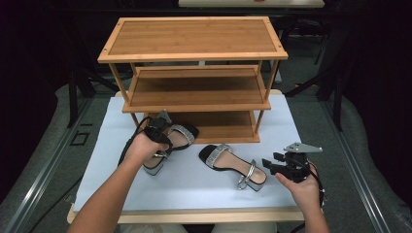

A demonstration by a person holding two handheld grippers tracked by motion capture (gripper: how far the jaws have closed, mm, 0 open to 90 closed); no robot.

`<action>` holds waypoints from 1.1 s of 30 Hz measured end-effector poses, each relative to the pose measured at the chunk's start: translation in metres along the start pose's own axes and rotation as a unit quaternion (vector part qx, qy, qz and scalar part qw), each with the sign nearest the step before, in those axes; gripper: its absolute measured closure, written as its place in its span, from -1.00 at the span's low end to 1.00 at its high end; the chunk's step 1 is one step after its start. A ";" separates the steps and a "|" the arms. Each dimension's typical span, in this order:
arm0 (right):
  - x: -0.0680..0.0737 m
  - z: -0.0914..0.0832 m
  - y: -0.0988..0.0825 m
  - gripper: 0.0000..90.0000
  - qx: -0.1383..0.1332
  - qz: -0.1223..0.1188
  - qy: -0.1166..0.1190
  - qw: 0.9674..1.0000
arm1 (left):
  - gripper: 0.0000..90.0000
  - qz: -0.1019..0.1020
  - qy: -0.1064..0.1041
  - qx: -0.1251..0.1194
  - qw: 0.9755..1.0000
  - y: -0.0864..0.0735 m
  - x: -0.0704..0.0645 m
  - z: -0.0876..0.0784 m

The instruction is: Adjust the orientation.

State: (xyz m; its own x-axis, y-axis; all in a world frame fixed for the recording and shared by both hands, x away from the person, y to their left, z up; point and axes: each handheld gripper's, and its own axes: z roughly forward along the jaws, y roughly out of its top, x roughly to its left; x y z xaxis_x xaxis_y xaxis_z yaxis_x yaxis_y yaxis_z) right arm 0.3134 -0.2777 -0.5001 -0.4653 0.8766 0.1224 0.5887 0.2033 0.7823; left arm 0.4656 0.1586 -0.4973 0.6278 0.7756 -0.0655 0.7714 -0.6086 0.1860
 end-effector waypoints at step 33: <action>0.002 0.006 -0.002 -0.05 0.008 0.000 -0.001 1.000 | -0.11 0.010 -0.018 -0.090 0.996 -0.116 -0.007 -0.054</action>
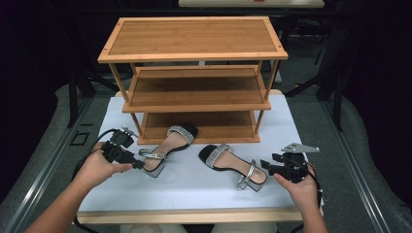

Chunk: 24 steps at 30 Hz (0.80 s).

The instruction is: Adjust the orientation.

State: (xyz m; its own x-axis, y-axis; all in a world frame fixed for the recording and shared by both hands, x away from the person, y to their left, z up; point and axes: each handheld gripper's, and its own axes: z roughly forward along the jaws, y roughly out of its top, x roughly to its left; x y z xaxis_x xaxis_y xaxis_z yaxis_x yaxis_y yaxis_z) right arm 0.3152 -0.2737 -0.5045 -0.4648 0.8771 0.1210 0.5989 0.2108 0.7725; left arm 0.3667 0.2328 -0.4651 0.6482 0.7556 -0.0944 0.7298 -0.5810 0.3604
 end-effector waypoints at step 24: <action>-0.001 0.005 -0.002 -0.06 0.009 0.002 0.002 1.000 | -0.16 0.050 -0.041 -0.027 0.998 0.013 -0.058 0.058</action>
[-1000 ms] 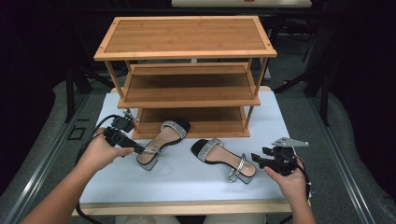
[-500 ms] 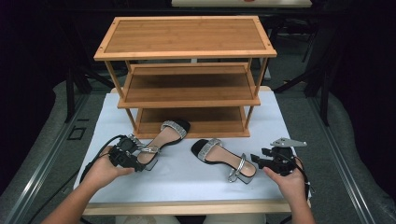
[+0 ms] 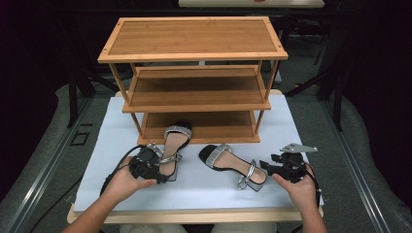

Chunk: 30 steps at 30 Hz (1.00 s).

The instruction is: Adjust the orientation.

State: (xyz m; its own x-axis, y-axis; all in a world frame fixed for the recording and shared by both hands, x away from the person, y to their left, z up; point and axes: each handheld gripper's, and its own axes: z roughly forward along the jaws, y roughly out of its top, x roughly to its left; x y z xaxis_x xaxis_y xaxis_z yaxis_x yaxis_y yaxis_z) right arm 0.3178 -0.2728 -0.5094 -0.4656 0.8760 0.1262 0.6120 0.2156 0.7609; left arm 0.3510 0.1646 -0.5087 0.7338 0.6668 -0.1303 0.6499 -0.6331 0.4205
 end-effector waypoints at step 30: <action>0.000 0.005 -0.002 -0.07 0.008 -0.002 0.003 1.000 | -0.34 0.001 0.046 -0.001 0.999 0.021 -0.011 0.028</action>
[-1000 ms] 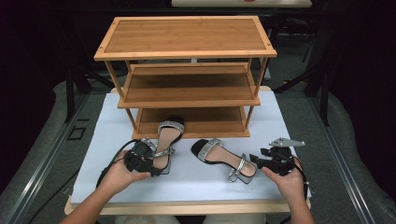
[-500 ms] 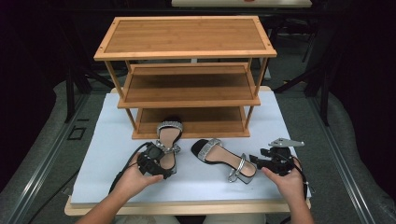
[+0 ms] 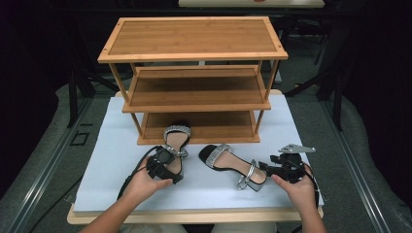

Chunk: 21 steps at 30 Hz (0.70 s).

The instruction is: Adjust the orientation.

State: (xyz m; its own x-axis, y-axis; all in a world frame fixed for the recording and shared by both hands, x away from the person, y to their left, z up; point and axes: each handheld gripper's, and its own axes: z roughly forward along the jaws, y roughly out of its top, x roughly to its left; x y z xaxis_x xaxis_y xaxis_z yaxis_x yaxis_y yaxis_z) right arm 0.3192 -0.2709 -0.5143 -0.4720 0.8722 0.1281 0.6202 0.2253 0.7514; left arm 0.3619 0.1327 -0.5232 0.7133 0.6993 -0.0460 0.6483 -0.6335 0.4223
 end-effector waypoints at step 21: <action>-0.004 0.000 -0.001 -0.07 -0.003 0.005 0.000 1.000 | -0.32 -0.003 -0.007 -0.037 0.999 0.068 0.047 0.020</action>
State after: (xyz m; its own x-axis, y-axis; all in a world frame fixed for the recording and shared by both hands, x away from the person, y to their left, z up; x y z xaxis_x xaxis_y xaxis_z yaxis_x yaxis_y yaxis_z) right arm 0.3198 -0.2747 -0.5157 -0.4663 0.8742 0.1354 0.6211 0.2146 0.7538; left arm 0.4449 0.1161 -0.5147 0.7139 0.6975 -0.0615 0.6311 -0.6029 0.4881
